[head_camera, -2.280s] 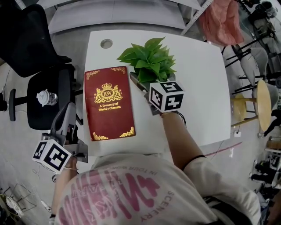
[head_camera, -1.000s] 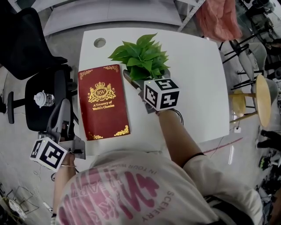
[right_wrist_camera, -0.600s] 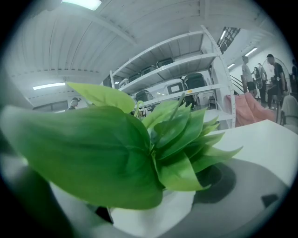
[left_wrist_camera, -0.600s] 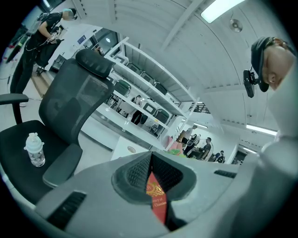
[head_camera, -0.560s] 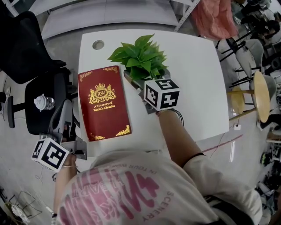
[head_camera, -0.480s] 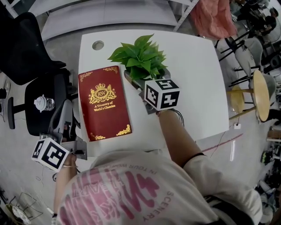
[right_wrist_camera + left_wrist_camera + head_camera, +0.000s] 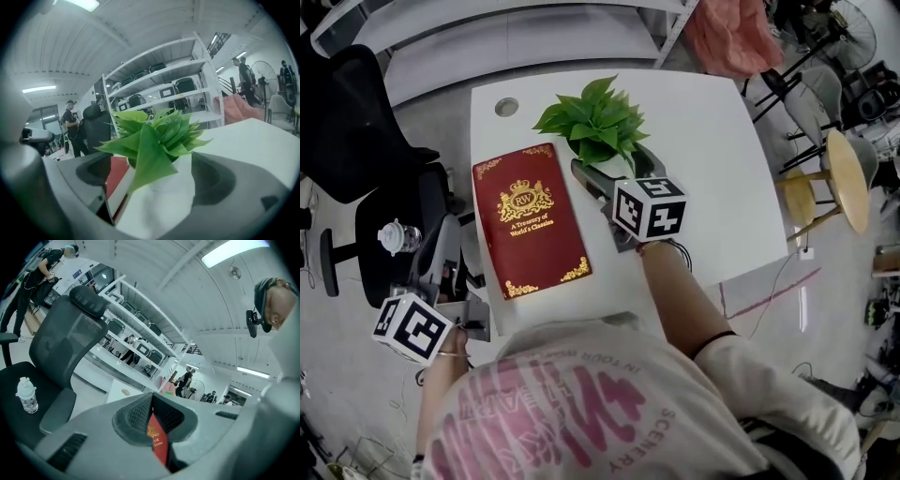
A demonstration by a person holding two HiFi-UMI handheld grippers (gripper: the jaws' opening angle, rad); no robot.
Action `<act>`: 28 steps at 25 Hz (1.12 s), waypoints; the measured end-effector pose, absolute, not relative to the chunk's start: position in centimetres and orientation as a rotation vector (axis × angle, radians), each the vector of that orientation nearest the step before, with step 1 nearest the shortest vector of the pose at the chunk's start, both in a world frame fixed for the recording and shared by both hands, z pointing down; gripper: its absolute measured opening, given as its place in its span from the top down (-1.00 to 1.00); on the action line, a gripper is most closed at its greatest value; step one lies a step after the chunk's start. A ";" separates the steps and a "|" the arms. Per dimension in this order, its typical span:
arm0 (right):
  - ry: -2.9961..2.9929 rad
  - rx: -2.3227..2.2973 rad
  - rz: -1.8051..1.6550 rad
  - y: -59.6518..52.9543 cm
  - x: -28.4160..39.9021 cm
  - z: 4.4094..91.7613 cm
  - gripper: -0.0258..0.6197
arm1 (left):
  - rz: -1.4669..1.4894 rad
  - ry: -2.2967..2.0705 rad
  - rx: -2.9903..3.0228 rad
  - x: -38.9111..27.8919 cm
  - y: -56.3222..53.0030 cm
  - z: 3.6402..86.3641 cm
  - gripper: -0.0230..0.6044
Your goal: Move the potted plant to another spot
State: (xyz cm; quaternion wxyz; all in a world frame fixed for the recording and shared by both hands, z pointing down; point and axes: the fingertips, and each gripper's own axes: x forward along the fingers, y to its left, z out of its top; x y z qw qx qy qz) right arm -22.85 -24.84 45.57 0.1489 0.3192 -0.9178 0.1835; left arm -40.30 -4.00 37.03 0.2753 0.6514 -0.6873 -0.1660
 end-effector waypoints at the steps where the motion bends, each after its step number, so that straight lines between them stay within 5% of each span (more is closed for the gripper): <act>1: -2.640 0.934 0.547 -24.6 -22.6 45.4 -0.76 | -0.445 -1.838 1.762 -40.3 -3.9 36.8 0.92; 28: -2.700 1.192 0.624 -14.2 -17.5 39.3 -0.75 | -0.436 -1.553 2.114 -36.9 -2.6 32.2 0.92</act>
